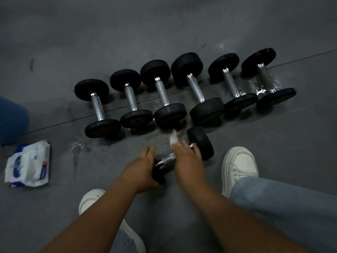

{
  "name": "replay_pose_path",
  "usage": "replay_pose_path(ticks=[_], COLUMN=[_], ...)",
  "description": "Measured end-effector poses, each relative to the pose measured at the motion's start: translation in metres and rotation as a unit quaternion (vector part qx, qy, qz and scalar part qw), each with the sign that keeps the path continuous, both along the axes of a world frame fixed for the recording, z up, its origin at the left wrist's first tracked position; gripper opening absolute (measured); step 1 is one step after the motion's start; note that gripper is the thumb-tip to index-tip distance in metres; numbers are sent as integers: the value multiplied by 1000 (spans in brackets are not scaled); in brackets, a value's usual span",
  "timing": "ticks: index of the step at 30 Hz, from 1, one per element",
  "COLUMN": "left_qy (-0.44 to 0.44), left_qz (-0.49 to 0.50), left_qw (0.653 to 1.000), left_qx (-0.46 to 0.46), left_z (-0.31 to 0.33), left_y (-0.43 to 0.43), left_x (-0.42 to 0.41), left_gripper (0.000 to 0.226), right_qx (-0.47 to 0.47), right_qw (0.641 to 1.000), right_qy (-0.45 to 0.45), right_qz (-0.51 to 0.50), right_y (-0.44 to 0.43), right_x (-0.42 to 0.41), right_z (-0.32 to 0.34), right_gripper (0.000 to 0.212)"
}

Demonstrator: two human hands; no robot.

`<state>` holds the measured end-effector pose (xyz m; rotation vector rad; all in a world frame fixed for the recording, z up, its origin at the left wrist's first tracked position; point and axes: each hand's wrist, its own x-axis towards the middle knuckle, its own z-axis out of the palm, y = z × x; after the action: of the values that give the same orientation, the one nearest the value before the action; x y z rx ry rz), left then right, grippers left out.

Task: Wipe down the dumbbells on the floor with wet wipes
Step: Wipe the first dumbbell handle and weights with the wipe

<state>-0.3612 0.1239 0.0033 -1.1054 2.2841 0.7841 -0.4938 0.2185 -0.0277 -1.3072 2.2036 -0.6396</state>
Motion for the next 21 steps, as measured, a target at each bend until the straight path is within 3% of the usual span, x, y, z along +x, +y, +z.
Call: replay_pose_path(ticks=[1, 3, 5, 8, 12, 15, 17, 19, 21], left_qy=[-5, -12, -17, -7, 41, 88, 99, 88, 55], left_qz=[-7, -20, -35, -56, 11, 83, 96, 93, 74], left_qw=[1000, 1000, 999, 998, 999, 992, 990, 991, 996], left_qx=[2, 6, 9, 9, 26, 42, 41, 33, -1], left_z=[-1, -2, -2, -2, -1, -4, -5, -6, -6], left_y=[-2, -6, -11, -17, -11, -4, 0, 5, 8], left_x=[0, -1, -1, 0, 11, 21, 23, 19, 14], left_gripper=[130, 129, 130, 133, 137, 134, 129, 127, 129], right_qx=[-5, 26, 4, 100, 105, 105, 73, 59, 86], right_qw=[992, 971, 956, 968, 946, 954, 953, 956, 970], right_qy=[112, 141, 172, 176, 168, 185, 172, 130, 113], right_qz=[59, 193, 237, 146, 257, 213, 238, 256, 198], right_y=[3, 9, 5, 0, 6, -2, -5, -9, -13], right_x=[3, 16, 8, -14, -19, -24, -13, -10, -19], right_z=[-9, -7, -11, -8, -10, -7, -1, 3, 6], right_gripper=[59, 57, 51, 46, 47, 43, 48, 37, 25])
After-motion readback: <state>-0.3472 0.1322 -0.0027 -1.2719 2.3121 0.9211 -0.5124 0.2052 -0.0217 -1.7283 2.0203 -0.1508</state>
